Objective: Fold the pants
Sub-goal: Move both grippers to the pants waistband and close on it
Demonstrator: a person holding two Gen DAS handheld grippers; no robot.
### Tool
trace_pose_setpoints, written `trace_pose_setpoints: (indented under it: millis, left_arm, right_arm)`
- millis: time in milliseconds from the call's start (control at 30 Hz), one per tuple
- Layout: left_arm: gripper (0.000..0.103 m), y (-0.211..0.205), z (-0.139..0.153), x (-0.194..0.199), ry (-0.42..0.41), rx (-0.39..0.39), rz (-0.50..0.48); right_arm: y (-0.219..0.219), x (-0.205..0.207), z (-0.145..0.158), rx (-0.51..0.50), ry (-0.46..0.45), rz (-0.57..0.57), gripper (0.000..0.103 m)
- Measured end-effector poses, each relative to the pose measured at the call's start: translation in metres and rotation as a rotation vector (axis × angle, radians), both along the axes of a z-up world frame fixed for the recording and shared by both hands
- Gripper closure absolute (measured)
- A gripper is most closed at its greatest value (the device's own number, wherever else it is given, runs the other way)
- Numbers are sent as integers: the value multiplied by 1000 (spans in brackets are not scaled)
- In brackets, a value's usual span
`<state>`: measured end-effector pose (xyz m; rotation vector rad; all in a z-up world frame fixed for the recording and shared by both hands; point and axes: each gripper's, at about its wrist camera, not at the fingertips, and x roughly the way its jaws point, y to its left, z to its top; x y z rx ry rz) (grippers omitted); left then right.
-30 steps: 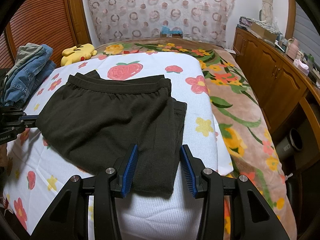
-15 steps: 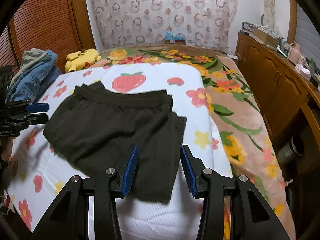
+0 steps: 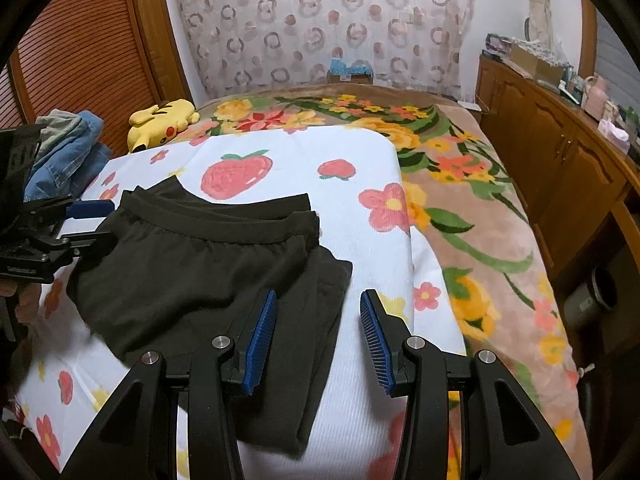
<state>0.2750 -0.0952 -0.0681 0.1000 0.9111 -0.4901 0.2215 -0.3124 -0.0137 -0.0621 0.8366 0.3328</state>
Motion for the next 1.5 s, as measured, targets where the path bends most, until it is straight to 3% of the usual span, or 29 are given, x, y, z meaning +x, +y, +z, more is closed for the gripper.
trace_pose_setpoints:
  millis: [167, 867, 933, 1133, 1267, 1500]
  left_arm:
    - [25, -4, -2, 10, 7, -12, -7]
    - [47, -2, -12, 23, 30, -79, -31]
    - [56, -2, -12, 21, 34, -95, -43]
    - [70, -5, -12, 18, 36, -110, -66]
    - [72, -8, -10, 15, 23, -94, -72]
    - [72, -8, -10, 15, 20, -79, -73]
  right_arm:
    - [1, 6, 0, 4, 3, 7, 58]
    - [6, 18, -4, -12, 29, 24, 58]
    - [6, 18, -4, -8, 29, 31, 64]
    - [8, 16, -4, 3, 31, 54, 78]
    - [7, 16, -5, 7, 29, 74, 86]
    - [3, 16, -6, 25, 31, 73, 88]
